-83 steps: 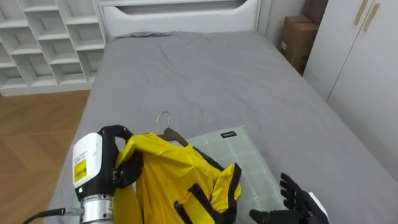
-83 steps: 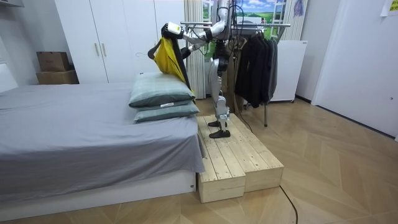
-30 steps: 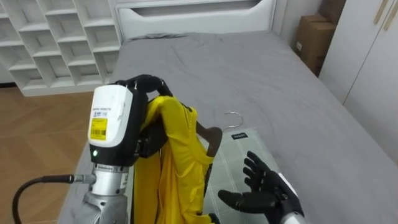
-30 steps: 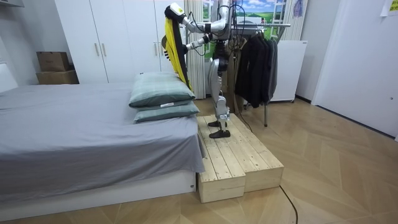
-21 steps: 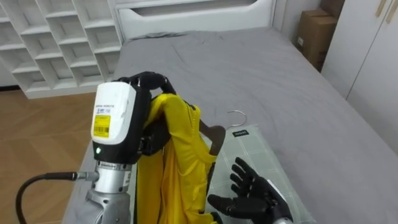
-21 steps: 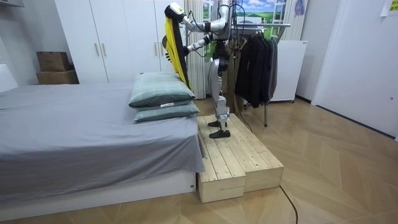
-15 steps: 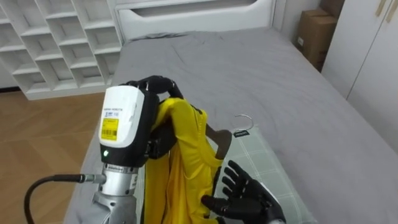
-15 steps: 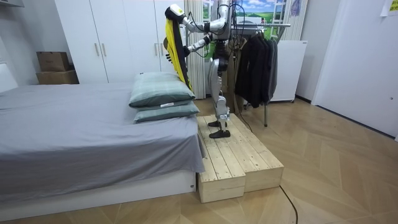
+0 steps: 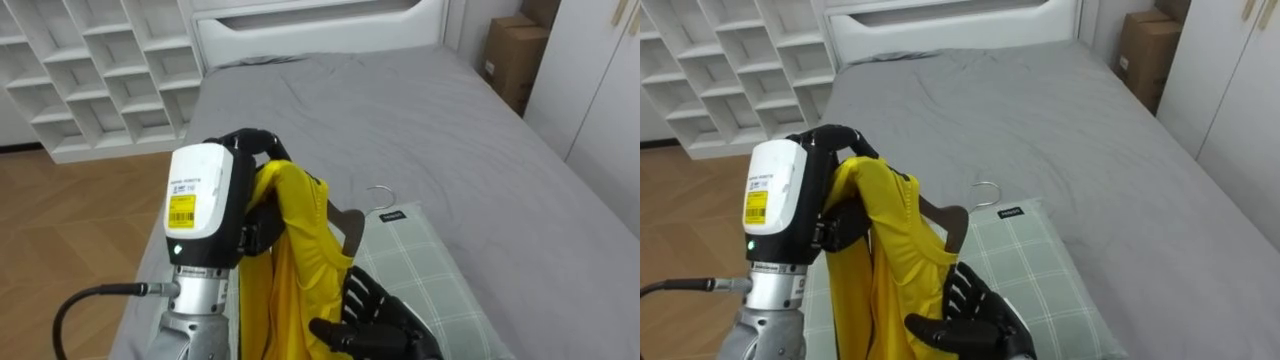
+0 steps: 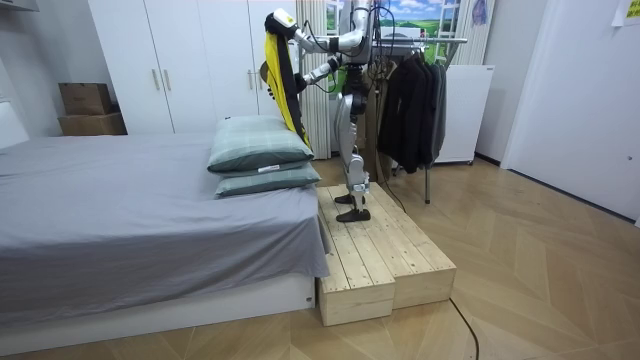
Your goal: Hang clothes
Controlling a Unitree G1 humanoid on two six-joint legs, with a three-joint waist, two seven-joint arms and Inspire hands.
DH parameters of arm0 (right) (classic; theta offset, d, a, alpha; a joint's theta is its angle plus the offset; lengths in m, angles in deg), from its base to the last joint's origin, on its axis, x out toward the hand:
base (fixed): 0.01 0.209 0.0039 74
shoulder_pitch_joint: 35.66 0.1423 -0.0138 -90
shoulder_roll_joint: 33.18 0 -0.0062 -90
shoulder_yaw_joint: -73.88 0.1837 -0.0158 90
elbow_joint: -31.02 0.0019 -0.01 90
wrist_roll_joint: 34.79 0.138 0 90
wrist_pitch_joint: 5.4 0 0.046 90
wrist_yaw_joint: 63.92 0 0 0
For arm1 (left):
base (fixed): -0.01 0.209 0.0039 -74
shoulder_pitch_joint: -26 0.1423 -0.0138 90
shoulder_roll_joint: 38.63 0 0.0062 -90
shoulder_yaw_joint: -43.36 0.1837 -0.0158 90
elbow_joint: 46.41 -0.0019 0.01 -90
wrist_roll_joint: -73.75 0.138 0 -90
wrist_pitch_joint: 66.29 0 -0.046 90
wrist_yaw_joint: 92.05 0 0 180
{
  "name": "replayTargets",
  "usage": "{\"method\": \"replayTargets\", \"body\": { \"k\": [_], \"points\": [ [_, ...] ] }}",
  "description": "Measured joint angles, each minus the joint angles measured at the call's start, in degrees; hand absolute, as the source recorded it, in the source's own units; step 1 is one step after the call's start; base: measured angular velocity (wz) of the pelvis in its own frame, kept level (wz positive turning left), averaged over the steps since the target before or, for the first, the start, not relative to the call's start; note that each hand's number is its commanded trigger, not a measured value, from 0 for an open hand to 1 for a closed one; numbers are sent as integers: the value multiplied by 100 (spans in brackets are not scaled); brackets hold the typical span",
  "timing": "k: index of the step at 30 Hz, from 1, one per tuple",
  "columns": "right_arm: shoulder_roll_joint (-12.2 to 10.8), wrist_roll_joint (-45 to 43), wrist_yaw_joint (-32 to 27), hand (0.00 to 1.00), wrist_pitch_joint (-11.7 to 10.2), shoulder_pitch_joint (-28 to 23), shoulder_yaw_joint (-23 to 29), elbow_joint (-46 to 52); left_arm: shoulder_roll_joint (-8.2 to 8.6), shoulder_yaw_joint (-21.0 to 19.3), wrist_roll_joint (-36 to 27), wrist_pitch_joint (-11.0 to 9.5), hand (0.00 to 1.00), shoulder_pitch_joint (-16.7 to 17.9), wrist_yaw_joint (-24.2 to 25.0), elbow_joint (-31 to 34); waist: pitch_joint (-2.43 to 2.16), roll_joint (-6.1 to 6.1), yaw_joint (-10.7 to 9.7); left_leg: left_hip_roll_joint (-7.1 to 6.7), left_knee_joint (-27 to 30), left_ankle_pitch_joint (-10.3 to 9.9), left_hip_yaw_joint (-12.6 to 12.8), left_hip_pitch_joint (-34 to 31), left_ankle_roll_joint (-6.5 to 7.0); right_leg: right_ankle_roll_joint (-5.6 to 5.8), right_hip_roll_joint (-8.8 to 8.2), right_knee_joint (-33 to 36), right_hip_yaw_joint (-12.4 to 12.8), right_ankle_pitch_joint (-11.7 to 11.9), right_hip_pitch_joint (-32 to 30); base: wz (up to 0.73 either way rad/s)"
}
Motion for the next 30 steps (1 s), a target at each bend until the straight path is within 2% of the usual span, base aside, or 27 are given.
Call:
{"method": "replayTargets", "body": {
  "k": [6, 16, 24, 30],
  "points": [
    [-18, -75, -8, 0, 0, 1, -30, 37, 98, 0, 114, 88, 100, 0, -1, 2, -4, -9, 66, -7, 4, 0, 6, -18, 0, 1, 2, -8, -1, 0, -16, 0],
    [-64, -73, -270, 0, -4, 185, -185, 125, 105, -1, 155, 88, 100, -58, -108, 3, -31, -60, 72, -4, 72, 0, 65, -55, 0, 0, 2, 0, 11, 0, -35, 0],
    [-125, -68, -432, 0, -14, 204, -185, 125, 108, -1, 180, 82, 100, -63, -135, 13, -32, -64, 72, -5, 93, 0, 65, -57, 0, 1, 2, 12, 10, 0, -32, 0],
    [-141, -69, -463, 0, -17, 204, -185, 125, 115, -1, 206, 72, 100, -206, -135, 23, -33, -67, 75, -5, 94, 0, 65, -54, 0, 0, 3, 18, 12, 0, -32, 0]
  ]
}}
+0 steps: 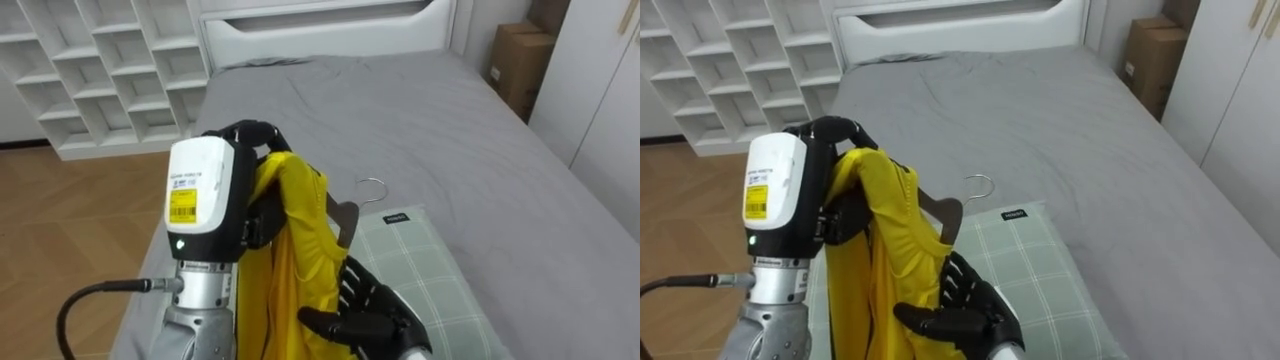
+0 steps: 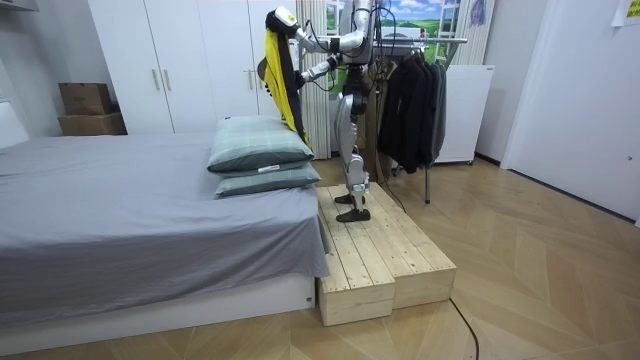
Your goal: Hang clothes
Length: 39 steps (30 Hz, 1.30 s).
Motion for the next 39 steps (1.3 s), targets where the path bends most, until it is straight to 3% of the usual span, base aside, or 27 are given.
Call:
{"method": "replayTargets", "body": {
  "k": [24, 33, 39],
  "points": [
    [-33, 407, -198, 0, -61, 43, -66, -135, 201, 279, 164, 4, 100, -482, -89, 662, -15, 53, 45, 1, -19, 0, -68, -31, 0, -5, -1, -23, -29, 3, -2, 0],
    [-24, 1118, -238, 0, -61, 56, -66, -509, 227, 474, 160, 2, 100, -488, -54, 763, -12, 128, 104, 3, -37, -1, -77, -32, 0, -4, -2, -25, -33, 3, -10, 0],
    [4, 1125, -396, 0, -62, 56, -50, -508, 218, 503, 149, -4, 100, -487, 30, 763, -10, 155, 78, 0, -41, 0, -76, -27, 0, -4, 1, -24, -36, 3, -3, 0]
  ]
}}
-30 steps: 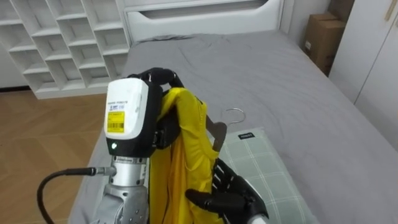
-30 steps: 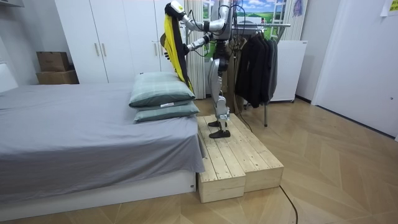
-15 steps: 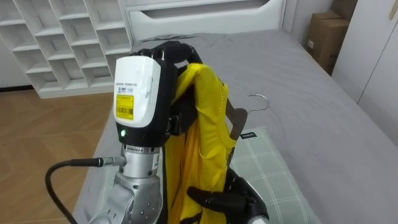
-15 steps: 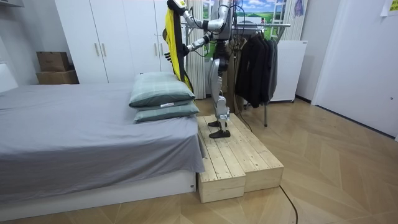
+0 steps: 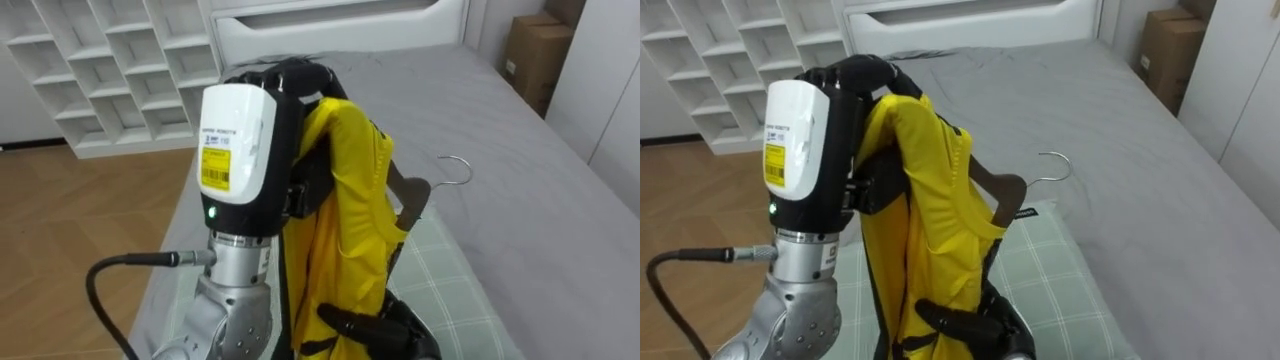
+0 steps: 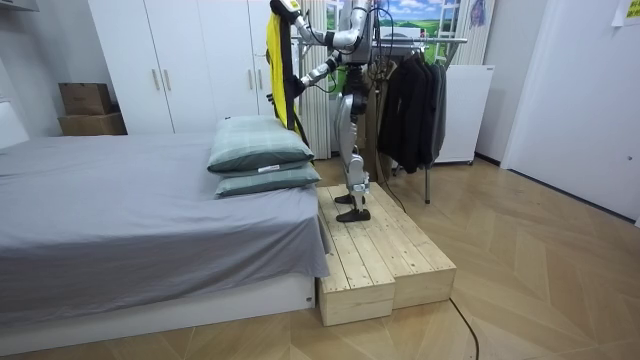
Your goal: Hang clothes
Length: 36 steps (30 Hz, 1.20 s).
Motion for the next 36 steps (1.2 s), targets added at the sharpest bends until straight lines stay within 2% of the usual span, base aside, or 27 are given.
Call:
{"method": "replayTargets", "body": {
  "k": [5, 12, 16, 20, 24, 28, 36],
  "points": [
    [7, 2, -105, 0, 0, 0, 13, 0, -27, 63, 6, -1, 100, 5, 47, -1, 3, -5, -5, 1, -1, 0, 7, 7, 1, 1, -7, -1, 6, -1, 2, 0],
    [14, -3, -176, 0, 0, 0, 16, 54, -242, 164, -29, -11, 100, 25, 55, -2, 23, -35, 0, -2, -42, 1, 18, 72, 2, 12, -10, -15, 20, -8, 49, 0],
    [15, -156, -257, 0, 0, 0, 12, 123, -311, 174, -20, -33, 100, 108, 72, -14, 31, -49, 2, -3, -45, 2, 36, 75, 2, 12, -13, -13, 24, -8, 48, 0],
    [7, -807, -415, 0, 1, 10, 14, 461, -322, 176, 9, -37, 100, 281, 120, -14, 25, -100, 7, -3, -42, 3, 49, 73, 1, 16, -10, -13, 27, -10, 38, 0],
    [1, -1361, -549, 0, 1, 225, 22, 515, -337, 176, 18, -44, 100, 409, 148, -14, 21, -159, 5, 2, -27, 3, 50, 77, 1, 15, -11, -9, 32, -10, 44, 0],
    [2, -1673, -591, 0, 1, 314, 61, 555, -346, 176, 18, -43, 100, 411, 158, -14, 5, -190, 0, -2, -26, 3, 35, 81, 1, 15, -14, -8, 32, -10, 53, 0],
    [4, -2085, -739, 0, 9, 312, 214, 786, -339, 176, 20, -42, 100, 428, 164, -96, 4, -199, -34, -1, 6, 3, 27, 106, 1, 16, -15, -10, 24, -11, 93, 0]
  ]
}}
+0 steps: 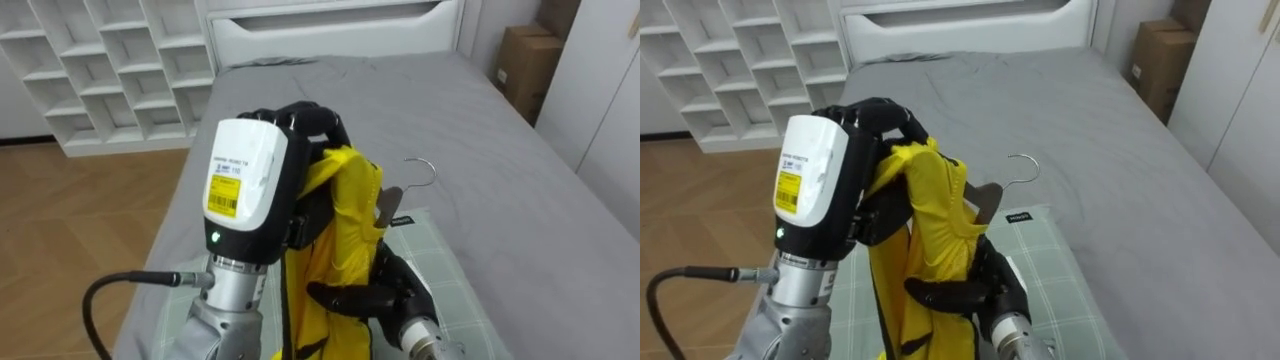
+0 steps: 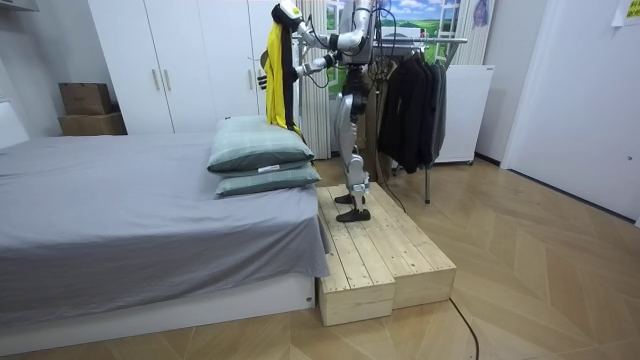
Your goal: Hang clothes
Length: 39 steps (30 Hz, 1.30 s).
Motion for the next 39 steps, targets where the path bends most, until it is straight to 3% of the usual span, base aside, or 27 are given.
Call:
{"method": "replayTargets", "body": {
  "k": [1, 2, 3, 4, 15, 19, 26, 29, 39],
  "points": [
    [0, -23, -8, 0, 0, 0, 17, 16, 7, 0, 0, -1, 100, 6, 0, -16, -1, -3, -5, 0, 3, 0, 0, 0, 0, 0, 0, 0, 0, 0, 0, 0],
    [0, -38, -27, 33, 0, 0, 20, 28, 8, 0, 0, -1, 100, 9, -1, -25, -1, -4, -5, 0, 4, 0, 1, 0, 0, 0, 0, 0, 1, 0, 0, 0],
    [2, -47, -59, 76, 0, 0, 26, 71, 3, 0, 1, -1, 100, 22, -1, -32, -3, -7, -5, -1, 4, 0, 2, 1, 0, 0, 0, -1, 6, 0, 0, 0],
    [7, -48, -85, 100, 0, 0, 30, 121, 2, 0, 1, -1, 100, 47, -1, -32, -6, -11, -9, 0, 4, 0, 4, 8, 0, 0, 1, -1, 10, 0, 4, 0],
    [19, -254, -161, 100, 58, -17, 18, 140, 36, -9, 3, -2, 100, 102, -31, -30, -20, -35, -12, 2, 3, 0, 0, 90, 0, 0, 2, 0, 4, 0, 89, 0],
    [28, -556, -144, 100, 66, -106, 14, 142, 121, -127, 12, 9, 100, 101, 1, -30, -21, -34, -15, 3, 4, 0, 0, 92, 0, 0, 2, 0, 3, 0, 94, 0],
    [34, -763, -19, 100, 65, -123, -8, 141, 138, -358, 18, 58, 100, 102, -30, -30, -21, -33, -65, 3, 3, 0, -3, 97, 0, -1, 2, 1, 3, 0, 100, 0],
    [40, -787, 90, 100, 55, -124, -3, 155, 142, -491, -9, 191, 100, 102, -28, -44, -21, -33, -85, 5, 2, 0, -4, 98, 0, -1, 3, 2, 3, 1, 100, 0],
    [39, -788, 184, 100, 54, -124, 14, 162, 155, -604, -18, 234, 100, 151, -59, -45, -23, -28, -72, 2, -31, -1, -18, 82, 0, -1, 5, -7, -11, 0, 84, 0]
  ]
}}
